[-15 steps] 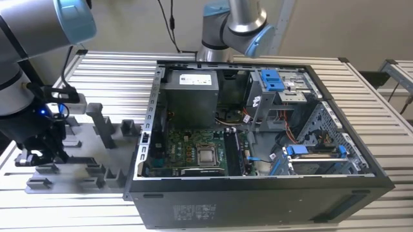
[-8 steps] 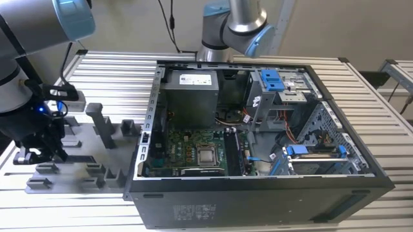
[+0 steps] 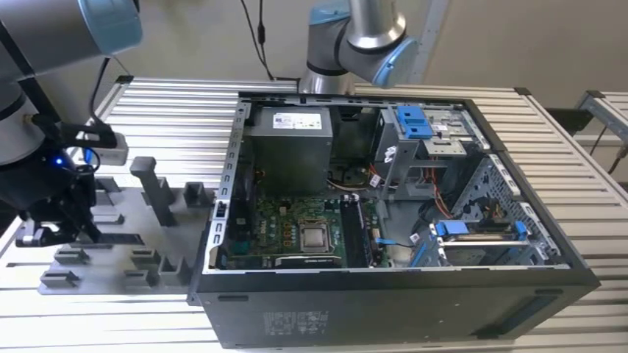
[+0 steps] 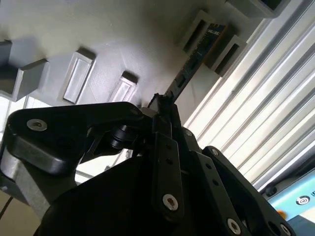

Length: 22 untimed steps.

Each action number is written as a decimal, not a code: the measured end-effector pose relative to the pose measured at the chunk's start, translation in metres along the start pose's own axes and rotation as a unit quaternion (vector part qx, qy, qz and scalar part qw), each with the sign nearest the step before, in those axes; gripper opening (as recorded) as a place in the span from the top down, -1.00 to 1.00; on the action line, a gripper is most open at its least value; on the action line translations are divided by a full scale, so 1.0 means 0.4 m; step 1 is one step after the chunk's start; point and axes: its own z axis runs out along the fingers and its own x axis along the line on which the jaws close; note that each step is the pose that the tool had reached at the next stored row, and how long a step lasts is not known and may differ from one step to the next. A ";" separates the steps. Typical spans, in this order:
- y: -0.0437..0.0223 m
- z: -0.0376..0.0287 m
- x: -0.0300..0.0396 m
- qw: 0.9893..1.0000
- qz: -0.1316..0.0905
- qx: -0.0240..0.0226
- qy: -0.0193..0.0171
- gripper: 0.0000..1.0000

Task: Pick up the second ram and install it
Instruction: 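Pick up the second ram and move it above second insertion slot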

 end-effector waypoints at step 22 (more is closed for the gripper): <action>-0.001 -0.057 -0.001 1.000 0.000 0.000 0.000 0.72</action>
